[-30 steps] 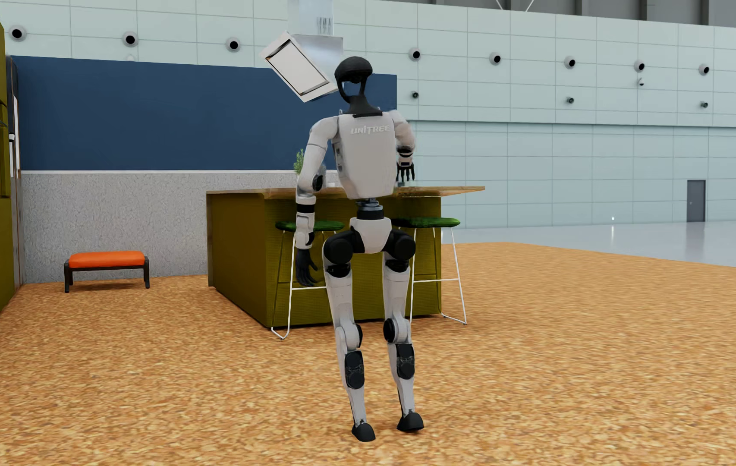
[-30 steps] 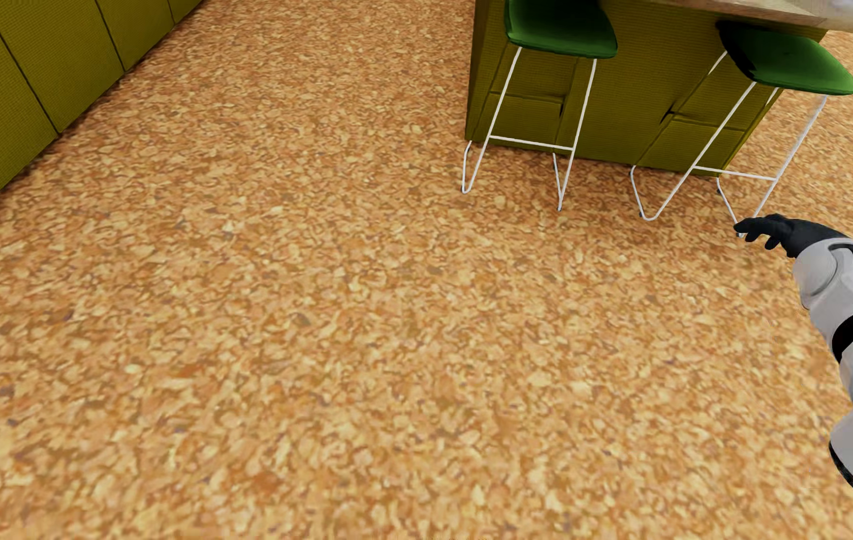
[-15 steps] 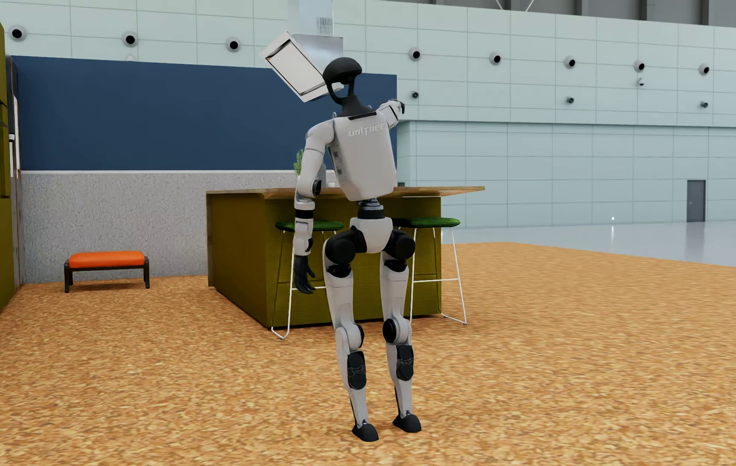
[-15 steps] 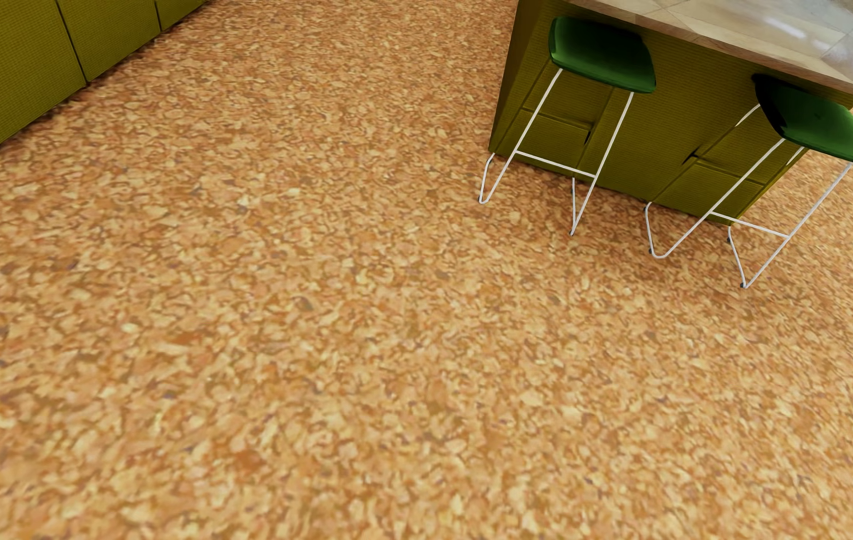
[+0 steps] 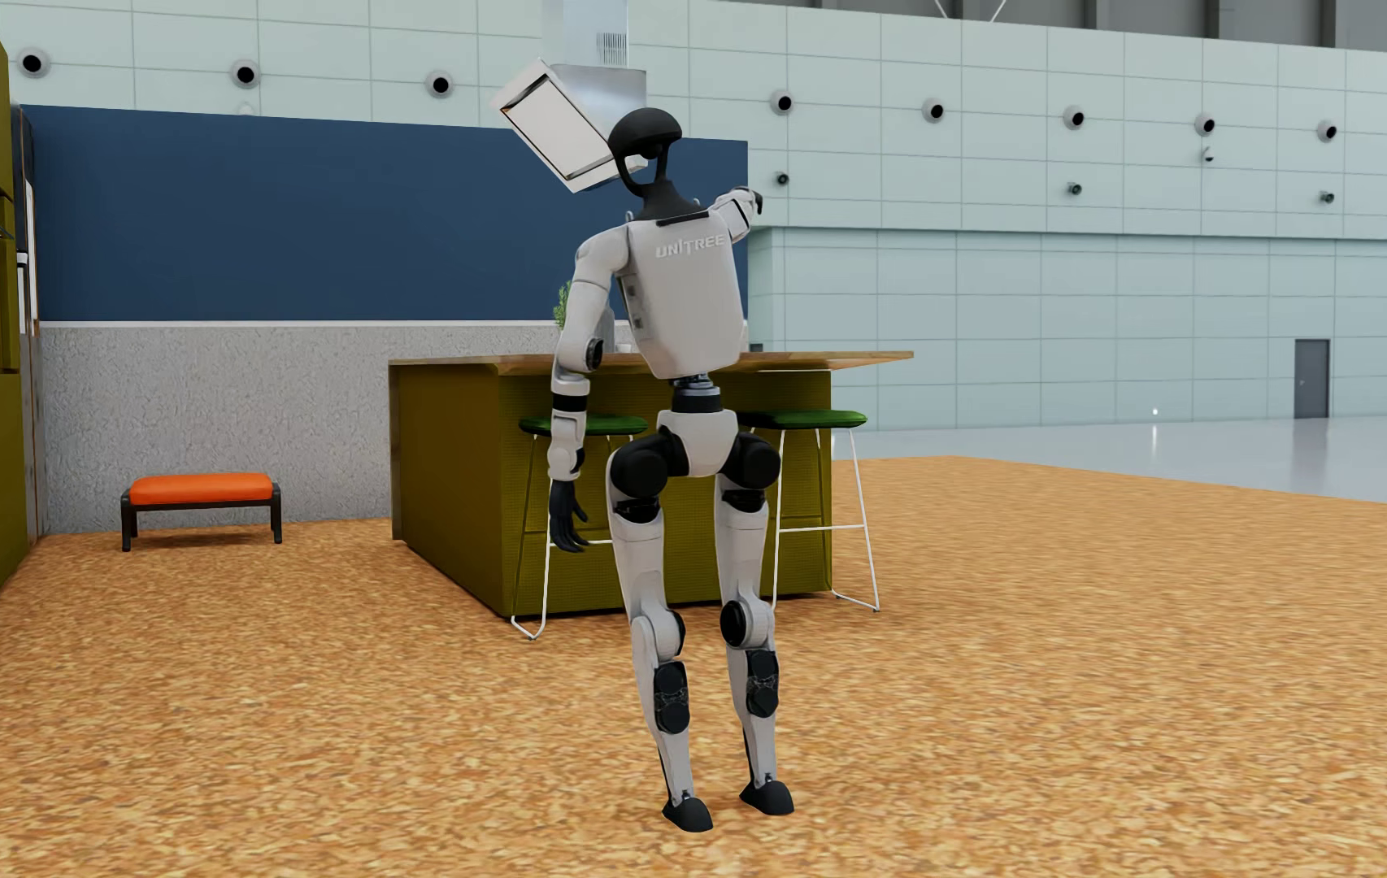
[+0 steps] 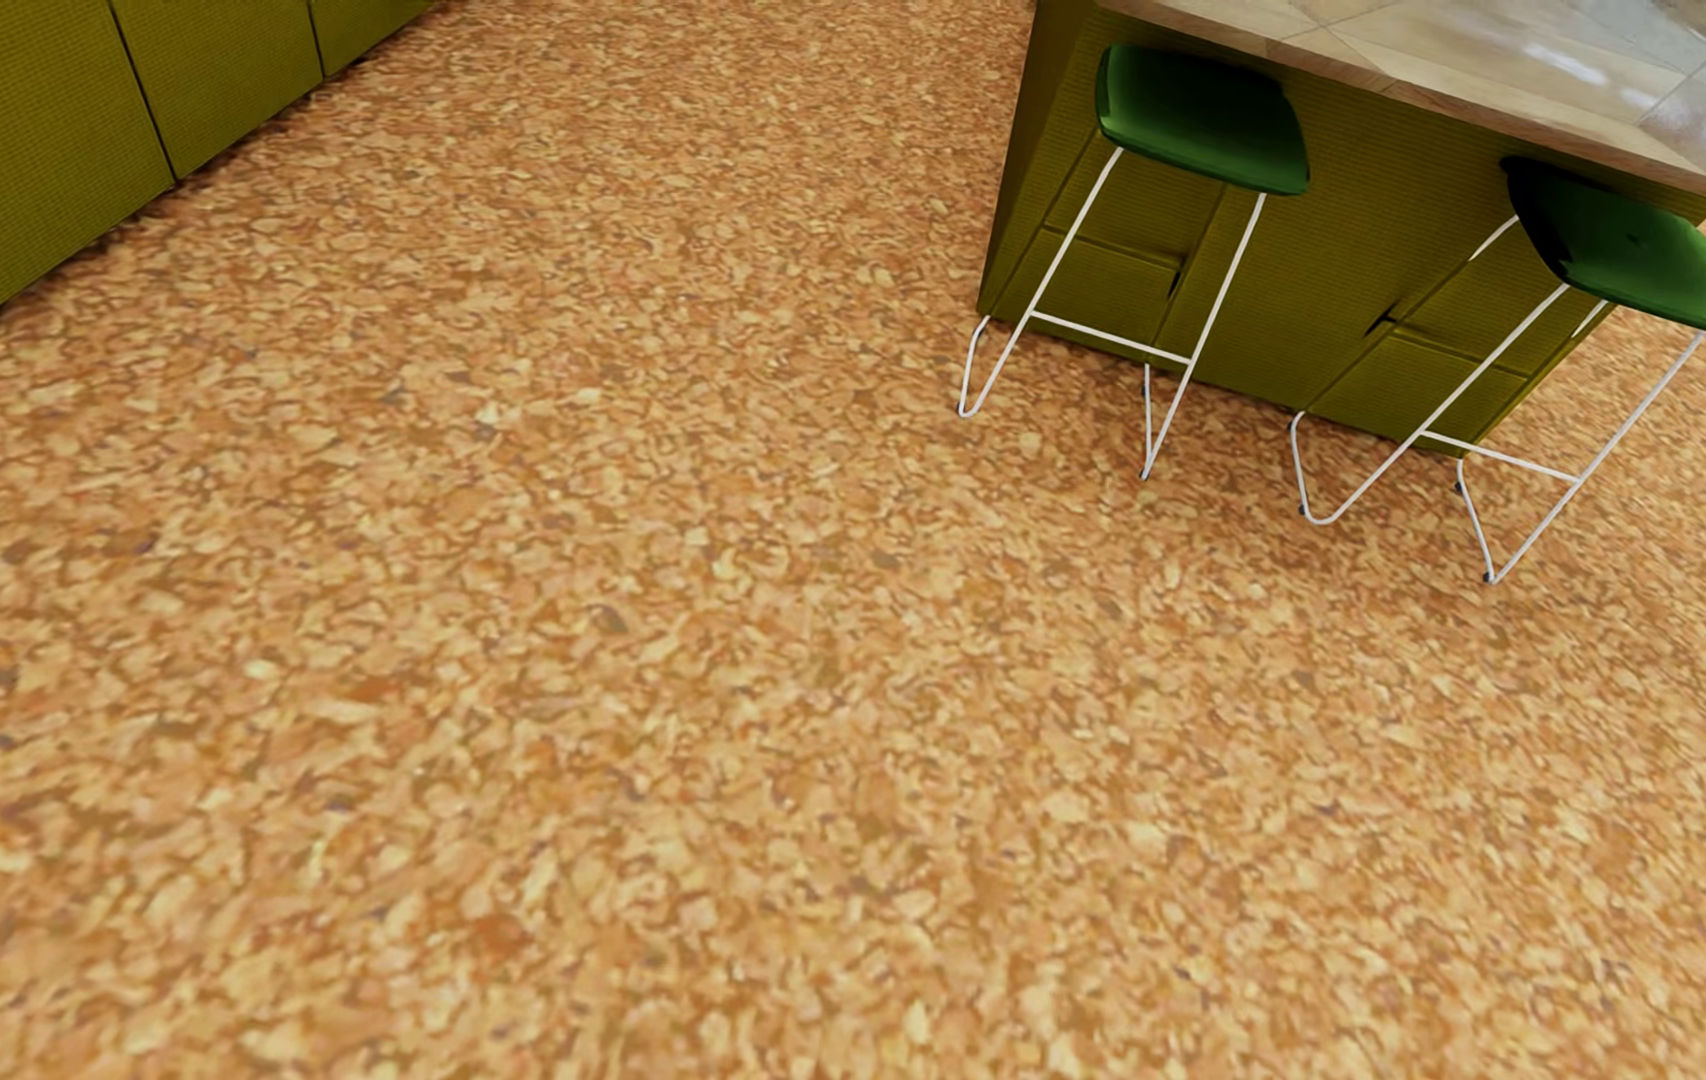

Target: Extend forward

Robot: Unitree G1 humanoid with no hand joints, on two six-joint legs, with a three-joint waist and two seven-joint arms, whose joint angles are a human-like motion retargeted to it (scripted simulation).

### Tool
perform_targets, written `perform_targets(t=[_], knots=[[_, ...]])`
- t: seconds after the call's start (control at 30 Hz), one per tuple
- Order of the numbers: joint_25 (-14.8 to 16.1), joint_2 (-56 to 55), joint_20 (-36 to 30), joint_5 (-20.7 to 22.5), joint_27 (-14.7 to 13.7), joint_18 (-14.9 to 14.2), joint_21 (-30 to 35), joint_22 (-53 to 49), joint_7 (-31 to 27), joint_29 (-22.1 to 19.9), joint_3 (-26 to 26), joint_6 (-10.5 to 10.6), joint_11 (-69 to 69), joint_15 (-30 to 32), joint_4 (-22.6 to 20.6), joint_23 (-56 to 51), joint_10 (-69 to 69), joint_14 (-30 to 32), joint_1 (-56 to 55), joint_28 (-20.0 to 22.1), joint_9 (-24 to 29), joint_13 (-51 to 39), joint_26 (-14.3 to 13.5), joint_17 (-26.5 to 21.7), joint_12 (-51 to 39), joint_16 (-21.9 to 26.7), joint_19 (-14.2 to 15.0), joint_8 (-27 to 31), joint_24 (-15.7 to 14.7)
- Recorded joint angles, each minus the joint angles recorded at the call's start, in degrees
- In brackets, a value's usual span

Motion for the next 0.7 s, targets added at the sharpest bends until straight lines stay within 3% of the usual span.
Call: perform_targets(t=[0.7], knots=[[0.0, 0.6, -1.9, 0.0, 0.0, 0.0, 0.0, 0.4, 0.0, 0.0, 0.1, 0.3, 0.0, -0.5, -0.1, 0.2, 0.6, -0.8, 0.3, 0.0, -0.2, -1.1, 0.0, -0.6, 0.9, 0.2, 0.0, 0.0, 0.0]])
